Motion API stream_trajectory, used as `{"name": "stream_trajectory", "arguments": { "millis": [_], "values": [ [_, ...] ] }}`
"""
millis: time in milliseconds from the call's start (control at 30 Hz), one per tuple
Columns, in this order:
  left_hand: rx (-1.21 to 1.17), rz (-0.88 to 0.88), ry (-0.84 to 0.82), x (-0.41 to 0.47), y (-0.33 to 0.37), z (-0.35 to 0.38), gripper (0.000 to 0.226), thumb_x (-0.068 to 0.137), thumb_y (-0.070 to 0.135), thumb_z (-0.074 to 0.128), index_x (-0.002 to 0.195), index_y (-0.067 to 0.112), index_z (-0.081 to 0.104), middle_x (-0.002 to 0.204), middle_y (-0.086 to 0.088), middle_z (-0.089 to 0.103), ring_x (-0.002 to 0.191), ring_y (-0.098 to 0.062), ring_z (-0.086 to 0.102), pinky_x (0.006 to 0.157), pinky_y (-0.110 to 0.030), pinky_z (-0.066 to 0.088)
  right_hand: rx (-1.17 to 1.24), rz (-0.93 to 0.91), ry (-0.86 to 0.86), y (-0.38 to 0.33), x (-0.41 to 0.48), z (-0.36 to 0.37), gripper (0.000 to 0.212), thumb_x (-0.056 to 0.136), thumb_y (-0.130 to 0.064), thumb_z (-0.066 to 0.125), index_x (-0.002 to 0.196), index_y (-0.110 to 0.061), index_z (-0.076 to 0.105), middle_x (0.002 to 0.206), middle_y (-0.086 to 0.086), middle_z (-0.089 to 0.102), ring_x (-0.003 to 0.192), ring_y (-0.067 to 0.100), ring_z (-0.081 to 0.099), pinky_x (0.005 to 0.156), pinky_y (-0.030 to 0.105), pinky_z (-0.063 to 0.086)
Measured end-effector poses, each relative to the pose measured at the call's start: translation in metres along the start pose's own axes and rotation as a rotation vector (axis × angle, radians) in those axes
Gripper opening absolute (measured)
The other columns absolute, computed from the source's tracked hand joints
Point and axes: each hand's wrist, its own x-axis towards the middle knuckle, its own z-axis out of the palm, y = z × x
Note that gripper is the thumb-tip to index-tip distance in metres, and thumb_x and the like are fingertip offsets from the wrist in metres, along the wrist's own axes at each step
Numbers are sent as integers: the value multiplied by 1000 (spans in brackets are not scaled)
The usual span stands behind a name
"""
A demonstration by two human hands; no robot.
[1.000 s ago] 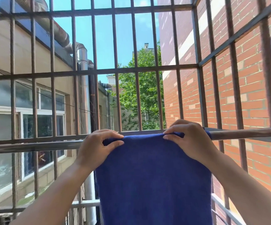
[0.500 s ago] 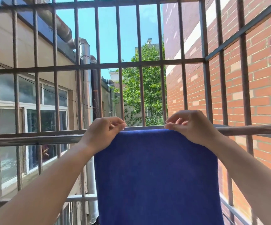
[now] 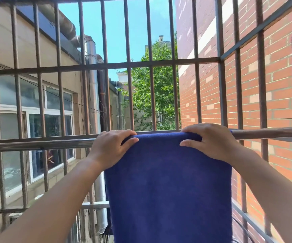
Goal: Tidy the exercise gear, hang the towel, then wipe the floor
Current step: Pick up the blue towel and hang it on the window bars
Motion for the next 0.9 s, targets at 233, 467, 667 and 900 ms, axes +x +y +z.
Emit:
{"name": "stream_trajectory", "arguments": {
  "millis": [233,467,667,900],
  "values": [
    [76,-78,-88,-5,15,-5,52,84,62,21,119,37,51,109,14,60,106,-13,54,95,-42,35,162,44,-26,-11,-1,-5,40,79,-56,60,110,-30,64,102,-14,63,95,9,56,79,29,45],
    [9,-84,-38,-27,44,-10,62,79,70,18,127,41,45,128,15,49,123,-11,43,104,-51,31,329,103,127,-36,-28,-17,36,78,-49,65,107,-29,65,104,-16,60,95,3,54,78,14,37],
    [-63,-158,-101,-63,72,-16,58,83,69,28,133,43,41,141,12,39,134,-10,31,109,-48,29,345,128,7,-62,-63,-23,44,78,-53,64,117,-33,60,114,-19,60,102,-3,52,91,18,40],
    [-281,-229,-8,-142,108,-15,47,88,57,37,128,35,48,127,18,50,122,-6,44,102,-36,39,371,138,-3,-103,-136,-25,44,81,-50,62,122,-34,55,117,-24,54,103,-6,49,88,12,39]
  ]
}}
